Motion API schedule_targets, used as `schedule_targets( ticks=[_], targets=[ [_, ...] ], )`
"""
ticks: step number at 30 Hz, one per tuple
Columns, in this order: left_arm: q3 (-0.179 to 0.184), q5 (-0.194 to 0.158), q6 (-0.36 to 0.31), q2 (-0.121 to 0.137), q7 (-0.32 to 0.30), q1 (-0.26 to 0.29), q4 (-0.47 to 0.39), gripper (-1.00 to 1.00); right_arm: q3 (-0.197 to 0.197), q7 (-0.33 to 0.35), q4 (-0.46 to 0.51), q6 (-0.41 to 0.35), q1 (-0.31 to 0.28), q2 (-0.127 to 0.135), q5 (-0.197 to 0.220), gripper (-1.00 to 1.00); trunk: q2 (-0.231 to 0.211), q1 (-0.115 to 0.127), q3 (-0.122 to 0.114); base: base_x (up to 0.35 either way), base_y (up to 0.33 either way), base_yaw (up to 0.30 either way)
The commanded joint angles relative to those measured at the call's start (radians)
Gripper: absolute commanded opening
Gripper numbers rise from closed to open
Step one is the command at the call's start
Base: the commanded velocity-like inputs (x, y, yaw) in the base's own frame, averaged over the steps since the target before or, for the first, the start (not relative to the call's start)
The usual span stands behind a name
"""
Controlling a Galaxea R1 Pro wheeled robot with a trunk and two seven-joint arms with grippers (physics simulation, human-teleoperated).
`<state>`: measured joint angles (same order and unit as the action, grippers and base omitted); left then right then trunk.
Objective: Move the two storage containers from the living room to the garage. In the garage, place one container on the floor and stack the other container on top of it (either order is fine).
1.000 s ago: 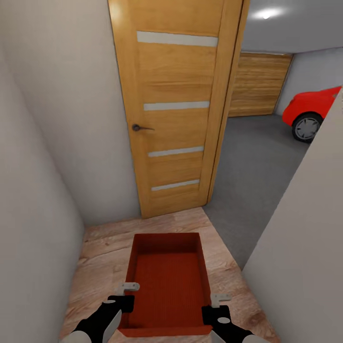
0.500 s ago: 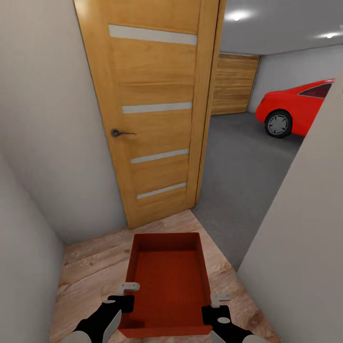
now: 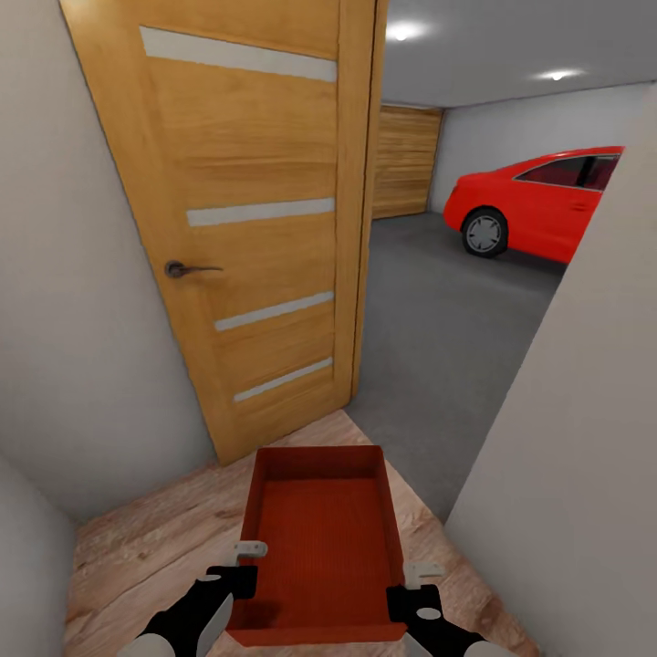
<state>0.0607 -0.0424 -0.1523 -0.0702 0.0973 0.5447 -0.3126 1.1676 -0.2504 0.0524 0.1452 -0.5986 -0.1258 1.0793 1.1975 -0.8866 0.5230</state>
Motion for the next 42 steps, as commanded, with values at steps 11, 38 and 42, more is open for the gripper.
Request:
schedule_targets(
  ticks=[11,38,42],
  targets=[
    [0.0,0.004,-0.007,0.015,0.009,0.0,-0.001,-1.0,0.001,-0.003,-0.002,0.02,-0.001,0.033,0.002,-1.0,0.0,0.0,0.001,0.13,0.083,-0.085],
    [0.002,0.006,-0.009,0.015,0.009,0.0,0.001,-1.0,0.001,-0.004,-0.002,0.019,-0.001,0.032,0.002,-1.0,0.0,0.0,0.001,0.059,0.08,-0.169],
    [0.002,0.006,-0.009,0.015,0.009,0.0,0.001,-1.0,0.001,-0.004,-0.002,0.02,-0.001,0.032,0.002,-1.0,0.0,0.0,0.001,0.198,0.268,0.0]
  ],
)
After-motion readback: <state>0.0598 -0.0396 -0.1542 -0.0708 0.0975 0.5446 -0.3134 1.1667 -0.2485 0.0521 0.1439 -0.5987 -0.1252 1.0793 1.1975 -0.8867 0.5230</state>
